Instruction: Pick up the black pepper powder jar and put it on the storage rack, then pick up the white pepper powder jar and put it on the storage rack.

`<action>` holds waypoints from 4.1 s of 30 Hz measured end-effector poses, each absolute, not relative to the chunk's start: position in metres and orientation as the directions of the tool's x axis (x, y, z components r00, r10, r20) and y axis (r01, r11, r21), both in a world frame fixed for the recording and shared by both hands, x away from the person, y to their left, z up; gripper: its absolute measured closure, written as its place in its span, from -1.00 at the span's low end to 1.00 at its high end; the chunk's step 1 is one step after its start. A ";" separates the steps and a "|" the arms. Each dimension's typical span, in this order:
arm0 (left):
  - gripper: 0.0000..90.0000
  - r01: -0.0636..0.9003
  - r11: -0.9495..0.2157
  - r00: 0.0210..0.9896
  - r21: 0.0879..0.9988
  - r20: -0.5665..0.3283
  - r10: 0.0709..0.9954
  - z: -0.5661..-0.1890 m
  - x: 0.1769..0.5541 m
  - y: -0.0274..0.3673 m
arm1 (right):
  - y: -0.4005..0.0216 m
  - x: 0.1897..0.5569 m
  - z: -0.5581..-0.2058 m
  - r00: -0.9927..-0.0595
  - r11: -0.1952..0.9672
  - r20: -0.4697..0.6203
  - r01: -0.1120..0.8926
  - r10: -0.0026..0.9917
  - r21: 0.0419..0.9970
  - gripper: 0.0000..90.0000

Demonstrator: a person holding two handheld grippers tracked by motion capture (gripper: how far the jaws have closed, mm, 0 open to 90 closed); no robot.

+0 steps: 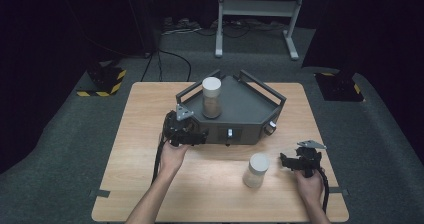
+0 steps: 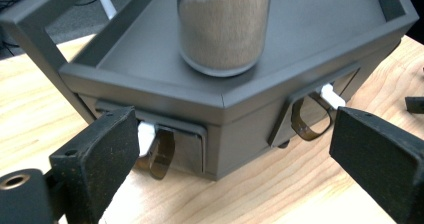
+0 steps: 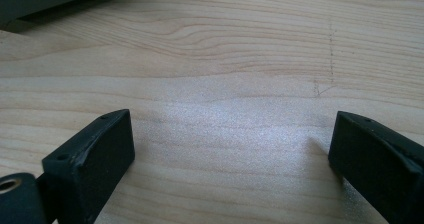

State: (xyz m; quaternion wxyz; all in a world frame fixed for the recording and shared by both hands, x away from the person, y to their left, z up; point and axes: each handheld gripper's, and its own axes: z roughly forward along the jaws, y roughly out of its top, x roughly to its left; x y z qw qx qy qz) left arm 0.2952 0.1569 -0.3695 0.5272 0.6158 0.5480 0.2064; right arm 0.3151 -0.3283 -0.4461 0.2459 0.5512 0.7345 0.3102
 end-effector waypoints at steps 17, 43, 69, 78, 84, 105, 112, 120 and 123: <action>-0.88 0.502 0.171 0.271 0.848 -0.342 0.900 -0.407 0.288 0.157 | -0.328 0.315 -0.446 -0.271 0.199 -0.019 0.657 0.962 0.727 -0.92; -0.87 0.528 0.166 0.214 0.833 -0.320 0.923 -0.450 0.280 0.145 | -0.328 0.315 -0.446 -0.274 0.202 -0.020 0.655 0.962 0.728 -0.90; -0.91 0.567 0.097 0.215 0.818 -0.261 0.941 -0.478 0.290 0.123 | -0.328 0.316 -0.446 -0.276 0.204 -0.021 0.655 0.961 0.727 -0.91; -0.97 0.550 0.097 0.219 0.830 -0.256 0.942 -0.489 0.288 0.122 | -0.328 0.316 -0.446 -0.274 0.203 -0.020 0.656 0.961 0.727 -0.91; -0.97 0.548 0.096 0.229 0.831 -0.260 0.938 -0.490 0.288 0.124 | -0.328 0.316 -0.446 -0.274 0.203 -0.020 0.656 0.961 0.727 -0.91; -0.97 0.547 0.097 0.230 0.831 -0.261 0.938 -0.490 0.287 0.124 | -0.327 0.316 -0.446 -0.271 0.201 -0.020 0.658 0.962 0.726 -0.92; -0.96 0.551 0.089 0.233 0.830 -0.256 0.938 -0.489 0.288 0.125 | -0.326 0.315 -0.446 -0.260 0.194 -0.021 0.662 0.965 0.724 -0.94; -0.96 0.553 0.084 0.236 0.829 -0.252 0.938 -0.488 0.288 0.125 | -0.328 0.304 -0.437 -0.321 0.243 -0.041 0.622 0.946 0.744 -0.93; -0.96 0.553 0.085 0.235 0.829 -0.253 0.938 -0.488 0.288 0.125 | -0.336 0.303 -0.433 -0.350 0.232 0.001 0.624 0.937 0.747 -0.92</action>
